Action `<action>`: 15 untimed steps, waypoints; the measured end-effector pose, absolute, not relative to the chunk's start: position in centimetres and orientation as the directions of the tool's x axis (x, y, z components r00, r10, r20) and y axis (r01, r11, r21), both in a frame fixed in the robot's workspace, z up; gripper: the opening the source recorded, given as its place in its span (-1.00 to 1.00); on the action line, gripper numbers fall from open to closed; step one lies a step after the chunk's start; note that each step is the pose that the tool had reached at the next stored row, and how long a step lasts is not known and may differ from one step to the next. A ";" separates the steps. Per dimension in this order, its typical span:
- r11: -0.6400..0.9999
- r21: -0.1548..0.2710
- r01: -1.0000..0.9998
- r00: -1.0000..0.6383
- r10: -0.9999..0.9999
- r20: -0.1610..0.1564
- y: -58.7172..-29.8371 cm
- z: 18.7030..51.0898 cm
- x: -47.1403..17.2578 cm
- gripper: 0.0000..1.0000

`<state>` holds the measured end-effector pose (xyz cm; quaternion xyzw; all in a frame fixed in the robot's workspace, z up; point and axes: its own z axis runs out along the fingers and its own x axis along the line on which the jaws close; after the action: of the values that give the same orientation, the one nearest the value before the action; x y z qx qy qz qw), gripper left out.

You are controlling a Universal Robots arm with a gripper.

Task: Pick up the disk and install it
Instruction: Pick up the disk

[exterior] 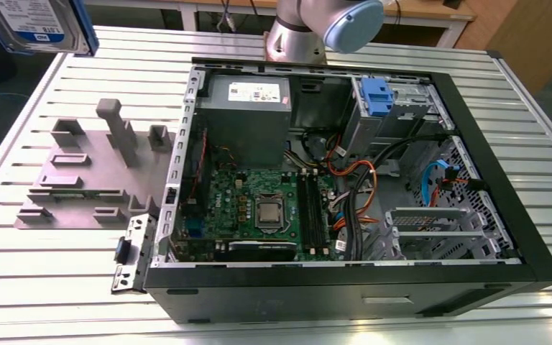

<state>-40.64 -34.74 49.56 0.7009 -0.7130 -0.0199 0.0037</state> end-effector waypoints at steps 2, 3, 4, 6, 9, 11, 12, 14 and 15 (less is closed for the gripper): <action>0.017 0.034 -0.999 -0.017 -1.000 -0.023 -35.0 49.6 -40.6 -0.27; 0.017 0.034 -0.999 -0.017 -1.000 -0.023 -35.1 49.6 -40.5 -0.27; 0.017 0.034 -0.999 -0.017 -1.000 -0.023 -35.2 49.6 -40.5 -0.27; 0.017 0.033 -0.999 -0.017 -1.000 -0.023 -35.5 49.6 -40.5 -0.27; 0.017 0.034 -0.999 -0.017 -1.000 -0.023 -35.6 49.6 -40.4 -0.27; 0.017 0.033 -0.999 -0.017 -1.000 -0.023 -35.7 49.6 -40.2 -0.27; 0.017 0.033 -0.999 -0.017 -1.000 -0.023 -35.7 49.6 -40.1 -0.27; 0.017 0.033 -0.999 -0.017 -1.000 -0.023 -35.7 49.6 -39.9 -0.27; 0.017 0.033 -0.999 -0.017 -1.000 -0.023 -35.7 49.6 -39.8 -0.27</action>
<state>-39.80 -35.66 49.56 0.7009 -0.7130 -0.0199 0.0036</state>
